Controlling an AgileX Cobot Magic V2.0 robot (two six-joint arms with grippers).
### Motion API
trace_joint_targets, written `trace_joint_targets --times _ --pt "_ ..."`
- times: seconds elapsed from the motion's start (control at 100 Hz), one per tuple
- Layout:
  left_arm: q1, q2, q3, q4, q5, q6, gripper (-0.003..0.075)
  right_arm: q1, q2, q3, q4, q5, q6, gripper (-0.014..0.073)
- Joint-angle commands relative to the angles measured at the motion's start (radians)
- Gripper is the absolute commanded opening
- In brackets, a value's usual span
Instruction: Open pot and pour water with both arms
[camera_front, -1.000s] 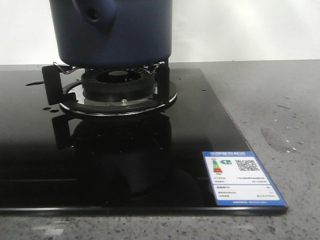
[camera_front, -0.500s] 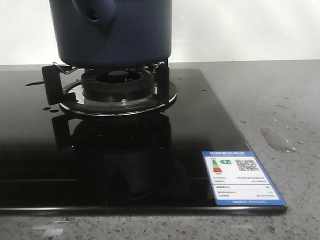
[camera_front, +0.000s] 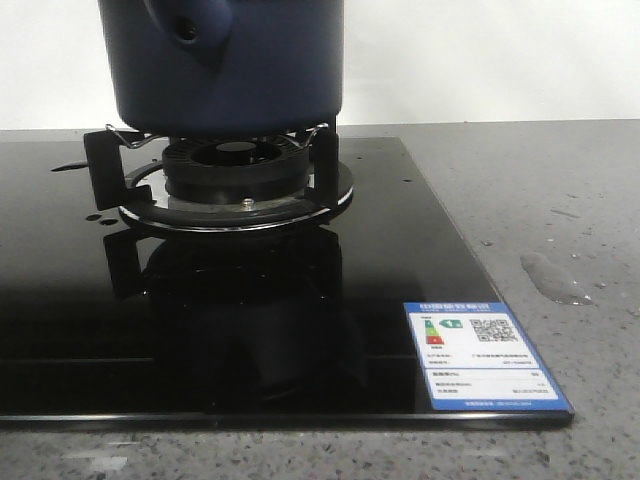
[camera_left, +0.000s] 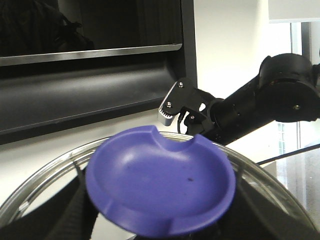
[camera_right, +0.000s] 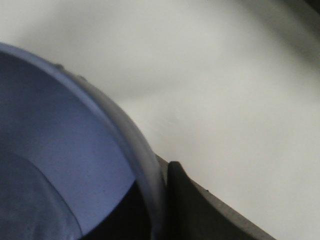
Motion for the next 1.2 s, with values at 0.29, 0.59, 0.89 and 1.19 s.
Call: trace_joint_targets --times 0.29,0.59,0.89,1.19 --pt "-0.02 -0.003 -0.034 -0.042 -0.072 -0.008 0.0222 0.072 -0.055 -0.038 -0.273 -0.083 0.061 -0.0041" --pt "-0.067 -0.003 -0.034 -0.04 -0.13 -0.008 0.0222 0.142 -0.055 -0.036 -0.489 -0.083 0.096 -0.0041" --pt "-0.11 -0.007 -0.034 -0.038 -0.196 -0.008 0.0222 0.208 -0.037 -0.032 -0.753 -0.08 0.138 -0.0041" --pt "-0.151 -0.032 -0.007 -0.03 -0.27 -0.008 0.0222 0.243 -0.028 -0.032 -0.86 -0.073 0.175 -0.0041"
